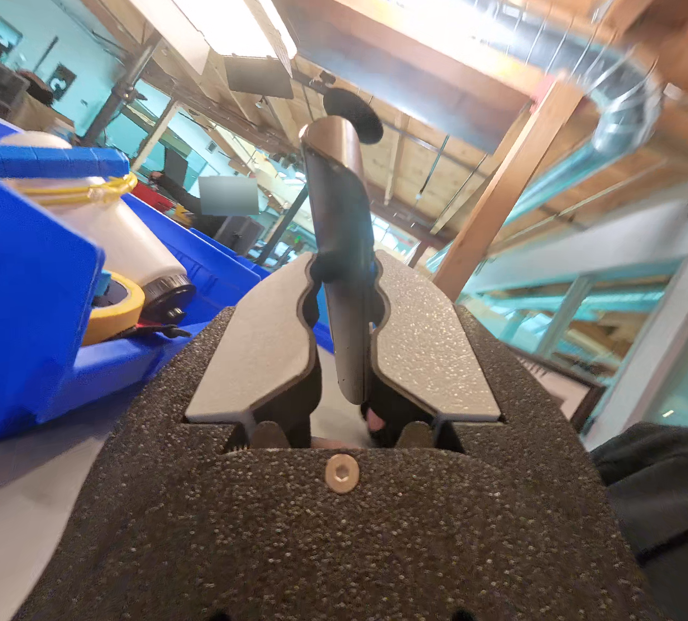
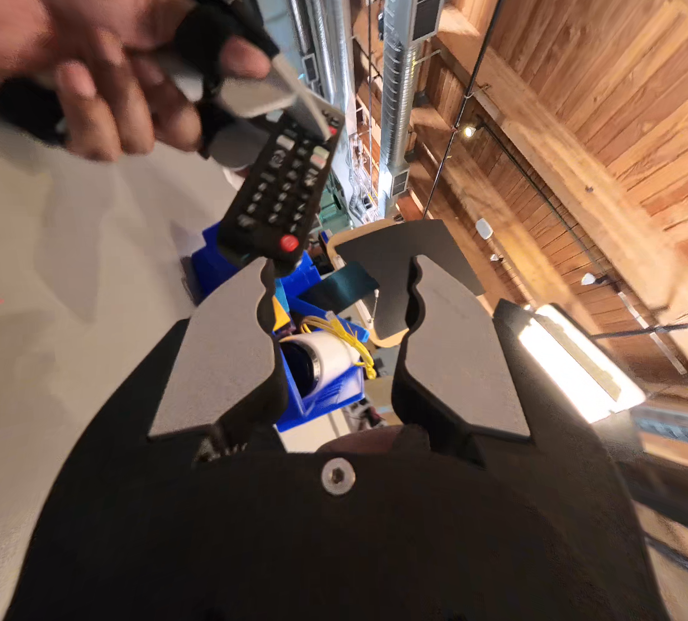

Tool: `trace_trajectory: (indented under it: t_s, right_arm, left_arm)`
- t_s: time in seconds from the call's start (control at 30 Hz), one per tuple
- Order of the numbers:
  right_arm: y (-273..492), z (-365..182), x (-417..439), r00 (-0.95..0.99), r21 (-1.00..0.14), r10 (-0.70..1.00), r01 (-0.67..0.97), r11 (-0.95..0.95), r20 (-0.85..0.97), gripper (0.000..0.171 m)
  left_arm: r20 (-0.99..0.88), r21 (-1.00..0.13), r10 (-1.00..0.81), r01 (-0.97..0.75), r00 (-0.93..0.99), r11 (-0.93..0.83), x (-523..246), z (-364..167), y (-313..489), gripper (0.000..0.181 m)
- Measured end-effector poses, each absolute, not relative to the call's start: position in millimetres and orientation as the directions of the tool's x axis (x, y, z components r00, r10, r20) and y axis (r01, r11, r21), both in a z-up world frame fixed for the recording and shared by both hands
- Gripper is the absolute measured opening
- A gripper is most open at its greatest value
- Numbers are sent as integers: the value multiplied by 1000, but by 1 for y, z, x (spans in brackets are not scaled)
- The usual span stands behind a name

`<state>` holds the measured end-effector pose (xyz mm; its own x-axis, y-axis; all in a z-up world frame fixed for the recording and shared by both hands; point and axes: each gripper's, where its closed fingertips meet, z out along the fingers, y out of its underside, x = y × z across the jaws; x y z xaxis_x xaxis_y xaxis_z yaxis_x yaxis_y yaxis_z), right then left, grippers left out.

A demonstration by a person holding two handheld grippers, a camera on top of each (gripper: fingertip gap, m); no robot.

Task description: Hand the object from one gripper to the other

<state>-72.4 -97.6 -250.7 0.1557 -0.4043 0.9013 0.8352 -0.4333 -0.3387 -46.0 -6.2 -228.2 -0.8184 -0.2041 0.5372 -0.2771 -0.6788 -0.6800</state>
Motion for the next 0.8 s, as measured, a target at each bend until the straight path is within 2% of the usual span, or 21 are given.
trace_trajectory:
  t_s: [0.17,0.27,0.43,0.63,0.8]
  right_arm:
    - [-77,-278,-65,-68,-79,-222,801,-594,973,79]
    - [-72,-280,-65,-150,2,-185,784,-620,971,81]
    - [-72,-280,-65,-181,28,-181,777,-629,967,78]
    - [-71,-279,-67,-192,35,-184,778,-627,964,72]
    - [-71,-280,-66,-204,47,-178,773,-633,963,64]
  left_arm:
    - [661,-514,2,-454,-751,-728,-40,-235,-5,25]
    - [714,-447,60,-520,-698,-728,-39,-241,-16,25]
    - [825,-283,150,-628,-544,-725,-34,-260,-39,25]
    - [884,-306,74,-691,-462,-655,-46,-273,-72,25]
    - [913,-268,43,-677,-405,-686,-47,-281,-80,25]
